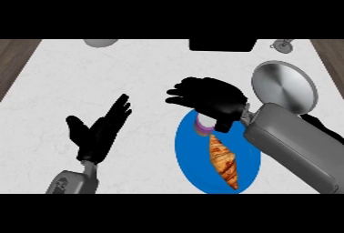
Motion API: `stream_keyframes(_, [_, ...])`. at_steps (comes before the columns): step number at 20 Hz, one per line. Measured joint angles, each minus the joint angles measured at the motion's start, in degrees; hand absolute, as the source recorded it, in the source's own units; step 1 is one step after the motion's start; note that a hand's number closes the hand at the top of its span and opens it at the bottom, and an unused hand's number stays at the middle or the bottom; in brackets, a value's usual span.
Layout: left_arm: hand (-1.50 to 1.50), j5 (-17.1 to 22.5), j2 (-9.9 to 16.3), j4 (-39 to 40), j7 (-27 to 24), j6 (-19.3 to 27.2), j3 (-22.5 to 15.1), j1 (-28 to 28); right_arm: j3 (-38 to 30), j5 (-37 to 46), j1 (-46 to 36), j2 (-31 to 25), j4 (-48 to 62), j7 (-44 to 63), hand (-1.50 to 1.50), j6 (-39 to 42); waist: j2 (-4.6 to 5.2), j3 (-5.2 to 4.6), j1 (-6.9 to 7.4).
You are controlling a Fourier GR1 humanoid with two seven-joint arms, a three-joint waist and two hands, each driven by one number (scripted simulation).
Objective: Pick the can from the plate and place it in the pan
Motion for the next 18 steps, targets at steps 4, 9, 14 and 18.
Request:
stream_keyframes(4, [0.00, 0.8, 0.7, -0.7, 0.5, -0.5, 0.7, 1.0, 6.7, 7.8, -4.7, 2.2, -1.3, 11.6, -1.50, 9.2, -0.33, -0.01, -0.54])
stream_keyframes(9, [0.00, 1.5, 1.5, -1.9, 0.7, -1.0, 1.5, 2.2, 14.0, 12.8, -6.1, 8.0, -2.4, 24.9, -1.50, 23.5, -0.19, 0.08, -1.20])
stream_keyframes(14, [0.00, 1.8, 1.9, -3.4, 1.4, -1.1, 2.0, 2.8, 16.9, 15.0, -3.9, 15.2, -4.0, 37.7, -1.50, 36.6, 0.16, 0.21, -1.62])
stream_keyframes(18, [0.00, 1.9, 1.7, -5.1, 2.0, -1.4, 2.2, 3.6, 16.6, 17.3, 1.0, 18.6, -4.8, 43.6, -1.50, 40.9, 0.49, 0.28, -1.54])
